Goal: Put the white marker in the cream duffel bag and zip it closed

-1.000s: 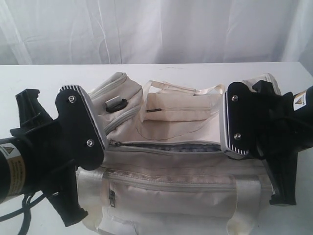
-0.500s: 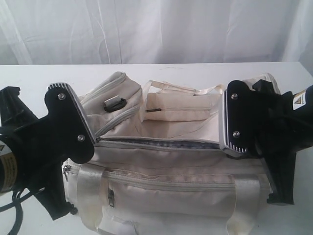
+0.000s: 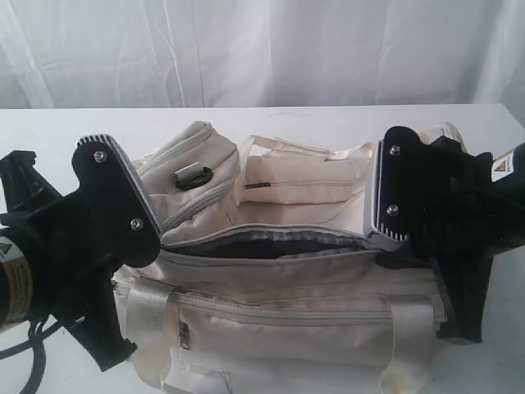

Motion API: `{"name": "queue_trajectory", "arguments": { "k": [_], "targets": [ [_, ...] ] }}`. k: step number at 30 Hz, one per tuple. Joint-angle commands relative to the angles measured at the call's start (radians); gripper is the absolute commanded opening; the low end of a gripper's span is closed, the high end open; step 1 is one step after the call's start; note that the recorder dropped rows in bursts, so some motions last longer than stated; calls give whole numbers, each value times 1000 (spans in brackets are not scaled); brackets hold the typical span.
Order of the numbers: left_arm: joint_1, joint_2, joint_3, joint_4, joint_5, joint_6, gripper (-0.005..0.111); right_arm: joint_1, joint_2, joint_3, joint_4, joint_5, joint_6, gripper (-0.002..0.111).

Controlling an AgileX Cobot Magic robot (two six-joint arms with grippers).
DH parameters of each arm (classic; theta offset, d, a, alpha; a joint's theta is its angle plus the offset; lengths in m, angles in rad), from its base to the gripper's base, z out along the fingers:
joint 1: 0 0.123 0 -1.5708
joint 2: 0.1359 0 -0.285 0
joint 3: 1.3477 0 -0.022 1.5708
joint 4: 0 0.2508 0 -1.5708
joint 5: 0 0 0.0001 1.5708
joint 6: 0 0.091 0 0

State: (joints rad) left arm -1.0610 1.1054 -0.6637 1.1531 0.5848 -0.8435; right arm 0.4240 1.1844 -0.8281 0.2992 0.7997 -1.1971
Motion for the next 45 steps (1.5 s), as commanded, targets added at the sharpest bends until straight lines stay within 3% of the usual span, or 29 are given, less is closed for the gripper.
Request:
{"name": "queue_trajectory", "arguments": {
  "k": [1,4,11,18,21,28,32,36,41,45],
  "targets": [
    [3,-10,6,-8,-78,-13,15,-5,-7,4,54,6,6,0],
    [3,-10,4,-39,-136,-42,41,-5,-7,4,56,6,6,0],
    [3,-10,-10,-42,-265,-44,44,-5,-7,4,71,8,6,2],
    [3,-10,-40,-42,-250,-27,44,-5,-7,4,186,10,6,46],
    [3,-10,-42,-42,-248,-27,44,-5,-15,0,231,8,6,55],
    [3,-11,-42,-42,-190,-27,44,-5,-79,-52,274,-27,9,56],
    [3,-11,-42,-44,-83,-27,44,-5,-72,-54,270,-39,30,56],
    [3,-11,-42,-81,-255,-32,44,-5,-50,-54,281,-52,30,56],
    [3,-11,-42,-92,-274,-13,59,-5,-17,-56,333,-69,10,56],
    [3,-11,-44,-94,-292,-13,62,-5,3,-56,359,-57,6,56]
  ]
}}
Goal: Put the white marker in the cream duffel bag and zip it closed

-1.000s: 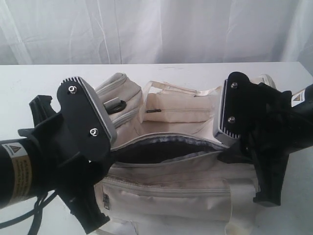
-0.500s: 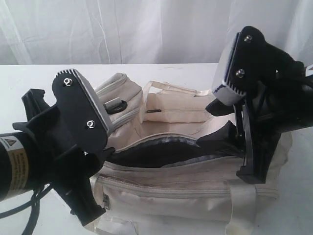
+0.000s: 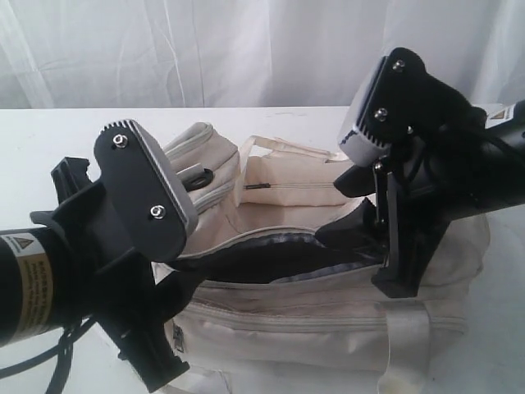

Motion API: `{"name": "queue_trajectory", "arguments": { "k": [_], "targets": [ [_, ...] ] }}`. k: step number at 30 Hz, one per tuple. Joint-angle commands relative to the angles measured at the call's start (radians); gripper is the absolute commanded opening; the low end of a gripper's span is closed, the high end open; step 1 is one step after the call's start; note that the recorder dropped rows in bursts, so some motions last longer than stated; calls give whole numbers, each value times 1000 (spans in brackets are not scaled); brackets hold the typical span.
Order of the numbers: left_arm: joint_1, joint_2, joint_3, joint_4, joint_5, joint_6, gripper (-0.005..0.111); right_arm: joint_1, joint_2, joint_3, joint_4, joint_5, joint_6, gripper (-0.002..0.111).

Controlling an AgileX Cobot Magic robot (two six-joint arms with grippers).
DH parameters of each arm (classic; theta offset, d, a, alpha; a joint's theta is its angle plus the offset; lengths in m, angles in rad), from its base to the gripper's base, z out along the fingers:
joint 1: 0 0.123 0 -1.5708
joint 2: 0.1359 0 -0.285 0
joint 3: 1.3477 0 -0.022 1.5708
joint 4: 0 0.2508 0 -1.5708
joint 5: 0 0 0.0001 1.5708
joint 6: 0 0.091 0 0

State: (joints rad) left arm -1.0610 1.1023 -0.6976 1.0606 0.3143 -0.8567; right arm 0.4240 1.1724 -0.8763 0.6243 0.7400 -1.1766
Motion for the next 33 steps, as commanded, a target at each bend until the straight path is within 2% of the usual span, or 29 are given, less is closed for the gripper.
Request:
{"name": "queue_trajectory", "arguments": {
  "k": [1,6,13,17,22,27,33],
  "targets": [
    [3,-8,-12,-7,-30,0,62,-5,18,-8,44,7,-24,56],
    [1,-8,-14,-25,-120,0,62,-5,18,-8,60,5,-52,56],
    [-3,-8,-14,-27,-131,13,62,-5,61,-8,60,14,-52,56],
    [-58,-8,-14,-38,-135,116,62,-5,76,-8,60,14,-52,56],
    [-120,-8,-14,-137,-36,163,62,-5,76,-8,60,14,-52,56],
    [-139,-6,-14,-247,-7,349,62,-5,76,-8,60,12,-52,56],
    [-139,9,-14,-195,-30,367,62,-5,76,-8,60,12,-52,55]
  ]
}}
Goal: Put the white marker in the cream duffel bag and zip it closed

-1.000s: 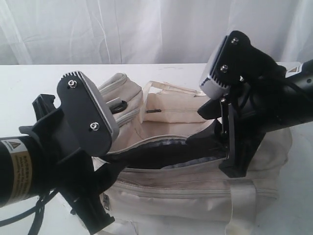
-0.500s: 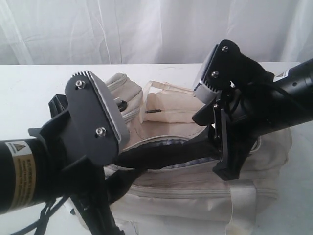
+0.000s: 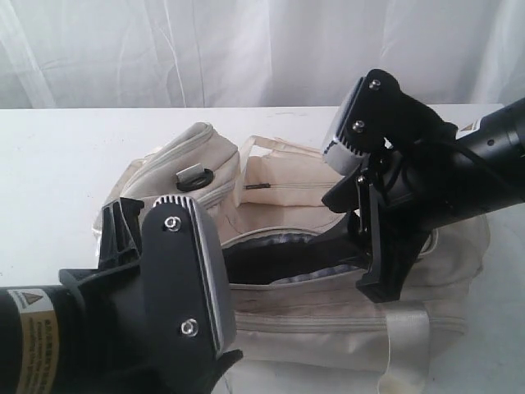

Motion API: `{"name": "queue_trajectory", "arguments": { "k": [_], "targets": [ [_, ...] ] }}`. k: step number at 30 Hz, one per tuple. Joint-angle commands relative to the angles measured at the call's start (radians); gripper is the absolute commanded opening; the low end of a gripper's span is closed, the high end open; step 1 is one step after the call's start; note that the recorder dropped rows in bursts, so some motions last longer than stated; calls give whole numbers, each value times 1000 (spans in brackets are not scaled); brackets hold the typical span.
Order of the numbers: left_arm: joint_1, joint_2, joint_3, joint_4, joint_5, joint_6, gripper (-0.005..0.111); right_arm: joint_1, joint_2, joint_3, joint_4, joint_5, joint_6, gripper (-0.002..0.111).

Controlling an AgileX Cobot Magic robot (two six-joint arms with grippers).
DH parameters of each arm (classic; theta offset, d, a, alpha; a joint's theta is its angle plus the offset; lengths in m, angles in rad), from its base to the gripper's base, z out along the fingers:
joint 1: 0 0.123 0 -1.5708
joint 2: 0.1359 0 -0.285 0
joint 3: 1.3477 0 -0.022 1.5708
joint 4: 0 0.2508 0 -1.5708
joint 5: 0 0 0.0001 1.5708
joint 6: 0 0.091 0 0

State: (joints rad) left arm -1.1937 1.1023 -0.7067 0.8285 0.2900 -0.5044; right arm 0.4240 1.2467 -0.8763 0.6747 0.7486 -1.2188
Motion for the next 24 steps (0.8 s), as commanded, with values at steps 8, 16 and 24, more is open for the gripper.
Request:
{"name": "queue_trajectory", "arguments": {
  "k": [8,16,24],
  "targets": [
    [-5,76,-5,192,-7,13,62,-5,2,-8,20,11,-8,54],
    [-5,133,-5,304,4,4,62,-5,2,-8,49,14,-8,54],
    [-5,156,-5,510,70,-131,59,-5,2,-8,51,14,-8,54]
  ]
}}
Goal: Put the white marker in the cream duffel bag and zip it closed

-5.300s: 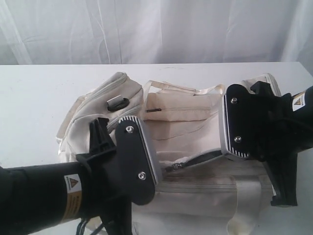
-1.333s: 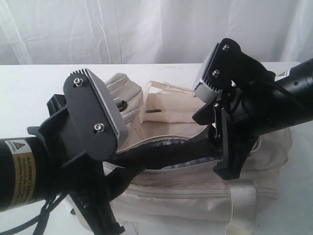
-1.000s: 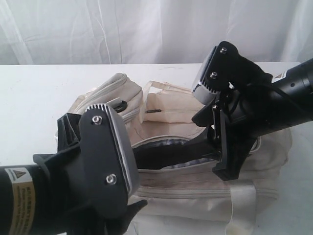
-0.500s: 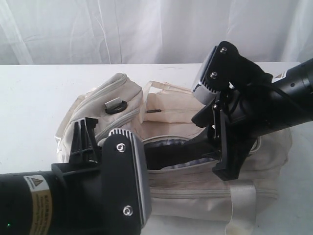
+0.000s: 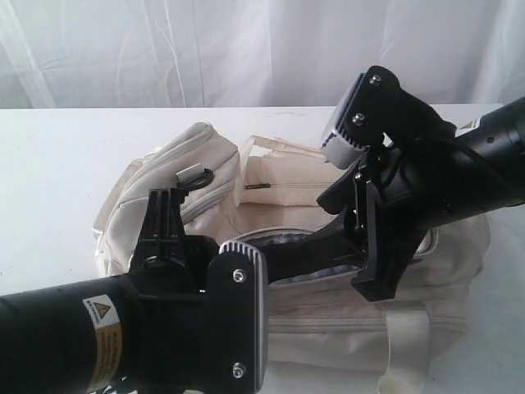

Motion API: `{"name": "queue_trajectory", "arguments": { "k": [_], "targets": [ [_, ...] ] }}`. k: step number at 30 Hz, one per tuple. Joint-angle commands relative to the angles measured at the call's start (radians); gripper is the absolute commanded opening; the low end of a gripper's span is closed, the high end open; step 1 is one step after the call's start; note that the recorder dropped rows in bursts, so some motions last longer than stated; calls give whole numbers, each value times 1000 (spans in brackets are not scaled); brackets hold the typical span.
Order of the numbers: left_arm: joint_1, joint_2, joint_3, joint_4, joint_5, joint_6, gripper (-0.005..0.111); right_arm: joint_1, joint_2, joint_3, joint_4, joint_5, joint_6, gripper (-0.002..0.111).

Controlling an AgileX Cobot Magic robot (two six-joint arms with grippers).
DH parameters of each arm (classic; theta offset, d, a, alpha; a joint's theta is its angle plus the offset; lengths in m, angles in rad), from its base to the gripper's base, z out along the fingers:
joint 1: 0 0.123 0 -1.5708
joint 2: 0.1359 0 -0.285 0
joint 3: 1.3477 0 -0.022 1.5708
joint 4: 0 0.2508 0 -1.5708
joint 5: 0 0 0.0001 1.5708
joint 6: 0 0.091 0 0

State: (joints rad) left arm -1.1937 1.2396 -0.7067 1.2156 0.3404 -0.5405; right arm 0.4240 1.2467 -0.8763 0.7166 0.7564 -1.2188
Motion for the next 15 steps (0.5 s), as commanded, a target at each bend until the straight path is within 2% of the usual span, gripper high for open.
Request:
{"name": "queue_trajectory", "arguments": {
  "k": [1,10,12,15],
  "targets": [
    [-5,26,-5,142,7,-128,59,-5,2,-8,9,6,-8,54],
    [-5,110,-5,164,-6,-200,57,-5,2,-8,11,6,-8,54],
    [-5,125,-5,164,-4,-224,51,-5,2,-8,11,6,-8,54],
    [-5,136,-5,164,3,-269,28,-5,2,-8,12,20,-8,54]
  ]
}}
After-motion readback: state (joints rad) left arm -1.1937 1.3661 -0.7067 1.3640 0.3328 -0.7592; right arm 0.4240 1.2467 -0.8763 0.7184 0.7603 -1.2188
